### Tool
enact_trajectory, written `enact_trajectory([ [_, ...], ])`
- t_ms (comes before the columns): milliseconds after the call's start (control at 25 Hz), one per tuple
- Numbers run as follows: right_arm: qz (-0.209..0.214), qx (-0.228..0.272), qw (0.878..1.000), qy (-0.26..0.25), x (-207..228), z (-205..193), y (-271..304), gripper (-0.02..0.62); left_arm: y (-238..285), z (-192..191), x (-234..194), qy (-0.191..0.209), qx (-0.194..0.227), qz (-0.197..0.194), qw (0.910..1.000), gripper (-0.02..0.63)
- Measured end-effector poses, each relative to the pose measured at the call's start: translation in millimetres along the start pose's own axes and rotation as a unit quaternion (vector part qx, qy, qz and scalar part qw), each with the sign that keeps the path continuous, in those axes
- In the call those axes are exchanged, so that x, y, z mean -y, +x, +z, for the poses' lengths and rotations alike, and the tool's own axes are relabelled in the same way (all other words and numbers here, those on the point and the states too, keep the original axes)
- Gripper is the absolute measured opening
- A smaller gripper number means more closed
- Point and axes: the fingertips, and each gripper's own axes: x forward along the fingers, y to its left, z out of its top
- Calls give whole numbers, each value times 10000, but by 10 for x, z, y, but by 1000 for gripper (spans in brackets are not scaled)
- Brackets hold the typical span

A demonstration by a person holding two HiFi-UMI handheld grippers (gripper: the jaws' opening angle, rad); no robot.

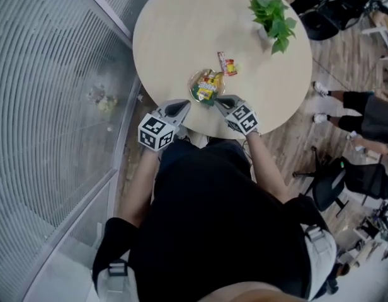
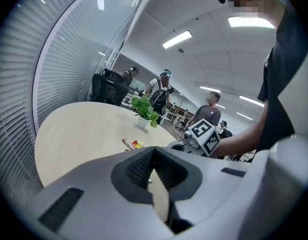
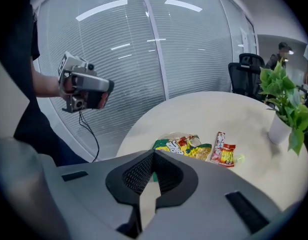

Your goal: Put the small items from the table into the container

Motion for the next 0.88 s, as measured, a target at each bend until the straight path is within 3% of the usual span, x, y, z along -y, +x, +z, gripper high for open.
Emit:
enact_trajectory([
  [280, 77, 114, 9997, -195, -96, -208, -325, 23, 114, 177, 167, 117, 225, 276, 9993, 0],
  [560, 273, 518, 9980, -229, 135, -207, -670, 23, 240, 67, 369, 6, 143, 682, 9976, 0],
  [880, 539, 631, 9963, -235, 182, -322, -798, 23, 335, 14, 564, 16, 183, 951, 9953, 0],
])
